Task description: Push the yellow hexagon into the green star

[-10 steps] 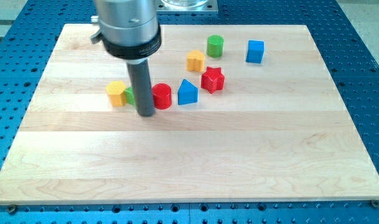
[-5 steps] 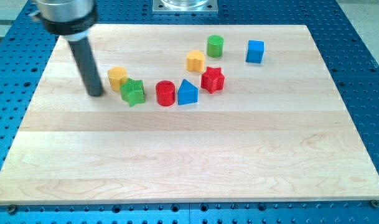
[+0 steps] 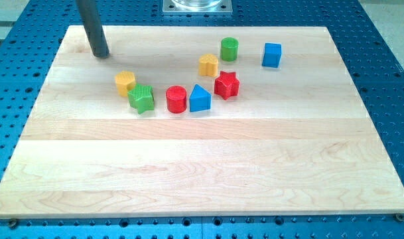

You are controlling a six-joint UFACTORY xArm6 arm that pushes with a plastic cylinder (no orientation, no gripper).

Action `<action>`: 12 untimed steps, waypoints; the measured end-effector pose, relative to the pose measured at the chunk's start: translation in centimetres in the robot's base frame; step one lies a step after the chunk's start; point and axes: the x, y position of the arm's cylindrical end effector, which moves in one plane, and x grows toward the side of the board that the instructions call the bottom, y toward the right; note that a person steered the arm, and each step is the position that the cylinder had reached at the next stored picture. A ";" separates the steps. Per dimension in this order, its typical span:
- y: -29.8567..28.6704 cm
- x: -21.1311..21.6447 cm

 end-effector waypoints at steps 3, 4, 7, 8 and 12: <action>4.8 7.5; 5.0 9.7; 5.2 10.0; 3.5 10.6; 8.5 4.1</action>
